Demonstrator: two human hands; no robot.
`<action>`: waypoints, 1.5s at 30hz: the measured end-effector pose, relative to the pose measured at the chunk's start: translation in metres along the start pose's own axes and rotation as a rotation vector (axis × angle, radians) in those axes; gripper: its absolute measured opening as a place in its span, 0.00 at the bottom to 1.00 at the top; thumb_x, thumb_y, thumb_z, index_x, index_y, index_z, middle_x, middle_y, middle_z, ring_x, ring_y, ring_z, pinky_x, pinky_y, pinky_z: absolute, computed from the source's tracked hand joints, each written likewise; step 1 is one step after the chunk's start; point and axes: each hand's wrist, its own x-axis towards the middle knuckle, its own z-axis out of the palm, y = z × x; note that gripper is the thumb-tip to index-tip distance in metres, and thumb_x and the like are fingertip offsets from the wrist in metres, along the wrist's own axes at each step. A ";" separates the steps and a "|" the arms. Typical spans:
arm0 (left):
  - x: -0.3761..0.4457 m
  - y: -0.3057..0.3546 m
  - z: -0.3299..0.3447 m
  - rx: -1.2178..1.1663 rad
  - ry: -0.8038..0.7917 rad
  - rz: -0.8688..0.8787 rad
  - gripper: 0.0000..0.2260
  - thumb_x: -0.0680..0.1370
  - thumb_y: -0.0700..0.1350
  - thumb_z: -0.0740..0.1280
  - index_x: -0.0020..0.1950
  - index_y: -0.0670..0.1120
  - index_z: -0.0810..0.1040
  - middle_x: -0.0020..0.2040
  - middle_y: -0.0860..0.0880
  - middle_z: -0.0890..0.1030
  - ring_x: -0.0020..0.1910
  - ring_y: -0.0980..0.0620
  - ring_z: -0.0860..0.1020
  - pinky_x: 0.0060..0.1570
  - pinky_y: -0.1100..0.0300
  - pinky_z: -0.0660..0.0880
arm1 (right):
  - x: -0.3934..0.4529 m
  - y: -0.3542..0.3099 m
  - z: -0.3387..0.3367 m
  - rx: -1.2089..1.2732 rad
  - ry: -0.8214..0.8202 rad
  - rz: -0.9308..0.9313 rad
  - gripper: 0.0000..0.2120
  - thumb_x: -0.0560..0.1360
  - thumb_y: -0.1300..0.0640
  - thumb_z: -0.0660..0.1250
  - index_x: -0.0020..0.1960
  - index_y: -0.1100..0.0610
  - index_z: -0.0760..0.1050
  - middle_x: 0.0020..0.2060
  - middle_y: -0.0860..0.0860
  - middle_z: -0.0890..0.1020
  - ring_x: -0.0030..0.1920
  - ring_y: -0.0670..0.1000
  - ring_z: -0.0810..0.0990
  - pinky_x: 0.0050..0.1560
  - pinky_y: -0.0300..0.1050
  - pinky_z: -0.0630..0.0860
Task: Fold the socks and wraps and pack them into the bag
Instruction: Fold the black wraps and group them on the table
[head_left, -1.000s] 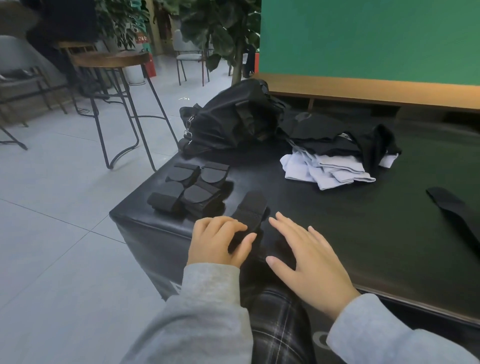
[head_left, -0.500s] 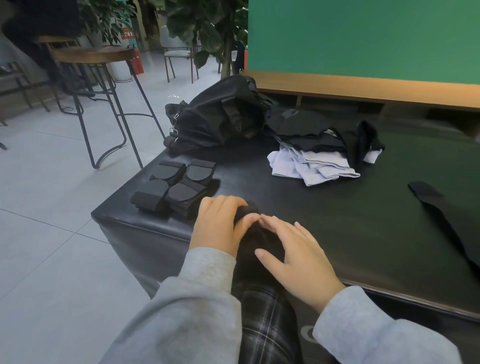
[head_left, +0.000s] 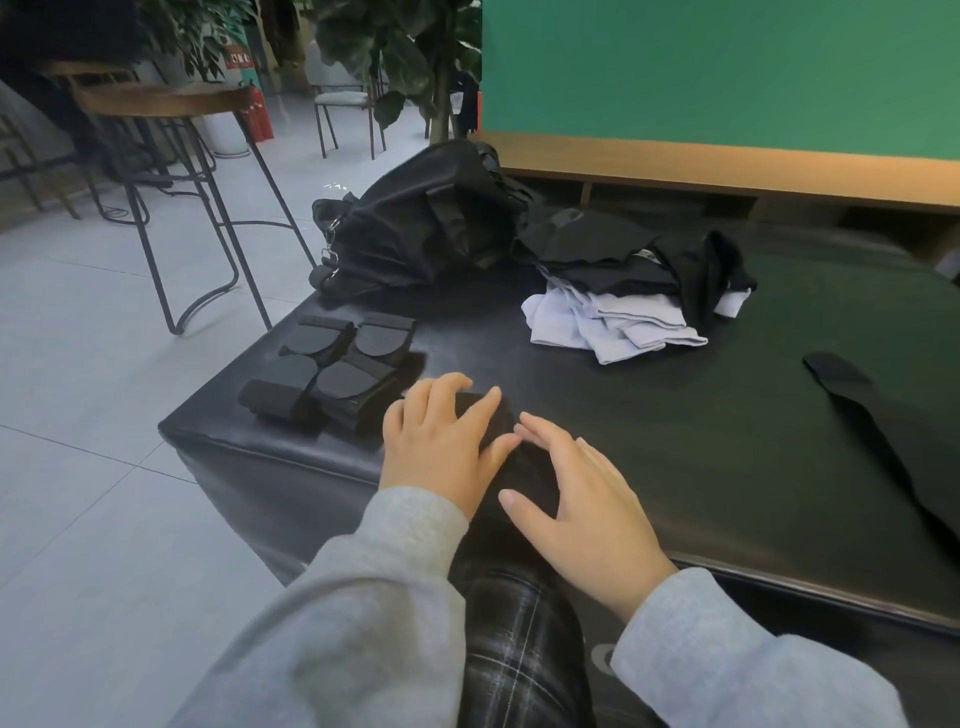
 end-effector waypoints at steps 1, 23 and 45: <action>-0.003 0.001 0.000 0.011 0.016 0.017 0.21 0.77 0.58 0.60 0.70 0.57 0.68 0.68 0.50 0.66 0.68 0.49 0.60 0.65 0.51 0.55 | 0.000 0.000 0.000 0.002 0.007 -0.004 0.29 0.75 0.46 0.63 0.73 0.43 0.55 0.67 0.33 0.65 0.65 0.32 0.57 0.60 0.21 0.36; -0.030 -0.005 -0.006 -0.175 0.275 0.064 0.05 0.71 0.42 0.68 0.44 0.45 0.83 0.48 0.45 0.80 0.52 0.48 0.69 0.44 0.47 0.75 | -0.030 0.007 -0.016 0.602 0.201 0.165 0.20 0.76 0.61 0.64 0.60 0.40 0.65 0.58 0.37 0.75 0.58 0.34 0.73 0.58 0.30 0.68; -0.056 0.110 0.033 -0.358 0.067 0.254 0.09 0.73 0.39 0.68 0.51 0.47 0.80 0.48 0.51 0.81 0.50 0.49 0.80 0.49 0.55 0.77 | -0.109 0.101 -0.088 -0.331 0.404 0.747 0.19 0.76 0.44 0.60 0.67 0.42 0.67 0.71 0.42 0.64 0.70 0.48 0.57 0.68 0.47 0.53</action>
